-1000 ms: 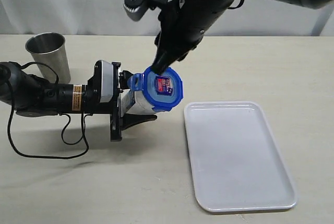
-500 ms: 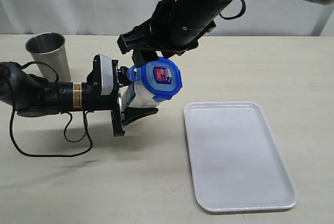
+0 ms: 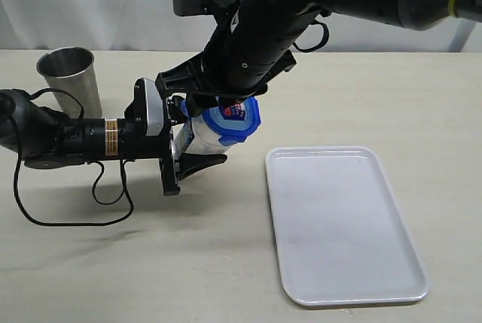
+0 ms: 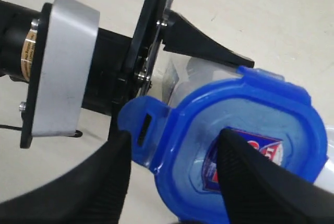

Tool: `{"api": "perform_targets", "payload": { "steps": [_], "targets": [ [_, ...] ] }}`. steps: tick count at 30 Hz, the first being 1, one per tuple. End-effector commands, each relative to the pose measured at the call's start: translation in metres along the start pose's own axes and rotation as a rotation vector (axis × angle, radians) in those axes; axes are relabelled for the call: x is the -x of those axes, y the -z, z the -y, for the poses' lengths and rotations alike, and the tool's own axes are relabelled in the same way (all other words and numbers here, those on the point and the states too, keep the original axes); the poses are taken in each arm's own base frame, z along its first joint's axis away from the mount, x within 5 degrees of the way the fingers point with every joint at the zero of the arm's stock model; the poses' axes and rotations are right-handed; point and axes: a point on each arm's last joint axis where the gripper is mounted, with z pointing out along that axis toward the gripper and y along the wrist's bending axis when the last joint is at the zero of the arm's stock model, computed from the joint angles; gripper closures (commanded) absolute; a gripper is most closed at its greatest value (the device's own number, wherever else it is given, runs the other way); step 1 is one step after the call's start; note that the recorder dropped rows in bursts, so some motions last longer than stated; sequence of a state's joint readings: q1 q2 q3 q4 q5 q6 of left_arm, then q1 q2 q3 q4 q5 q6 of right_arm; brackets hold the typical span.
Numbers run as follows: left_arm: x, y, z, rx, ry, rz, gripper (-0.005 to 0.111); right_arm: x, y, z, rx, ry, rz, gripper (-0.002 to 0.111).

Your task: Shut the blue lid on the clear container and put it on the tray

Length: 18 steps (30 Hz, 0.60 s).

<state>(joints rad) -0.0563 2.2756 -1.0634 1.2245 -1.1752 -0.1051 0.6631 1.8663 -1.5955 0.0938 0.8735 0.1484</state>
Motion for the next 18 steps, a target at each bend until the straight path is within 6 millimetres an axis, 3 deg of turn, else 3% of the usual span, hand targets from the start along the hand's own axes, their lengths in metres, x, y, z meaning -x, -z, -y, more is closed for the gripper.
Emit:
{"api": "perform_targets", "payload": {
  "steps": [1,5,11,18],
  "targets": [
    [0.008,0.001,-0.003,0.023,0.027,0.037,0.107,0.001,-0.005,0.009,-0.103,0.006,0.009,0.06],
    [0.008,0.001,-0.003,0.021,0.026,0.036,0.107,-0.001,-0.005,0.016,-0.184,0.012,-0.007,0.06],
    [0.008,0.001,-0.003,0.021,0.026,0.038,0.107,0.004,-0.008,0.01,-0.12,0.045,0.041,0.061],
    [0.008,0.001,-0.003,0.018,0.025,0.046,0.107,-0.005,-0.037,0.011,-0.096,0.068,-0.066,0.068]
  ]
}}
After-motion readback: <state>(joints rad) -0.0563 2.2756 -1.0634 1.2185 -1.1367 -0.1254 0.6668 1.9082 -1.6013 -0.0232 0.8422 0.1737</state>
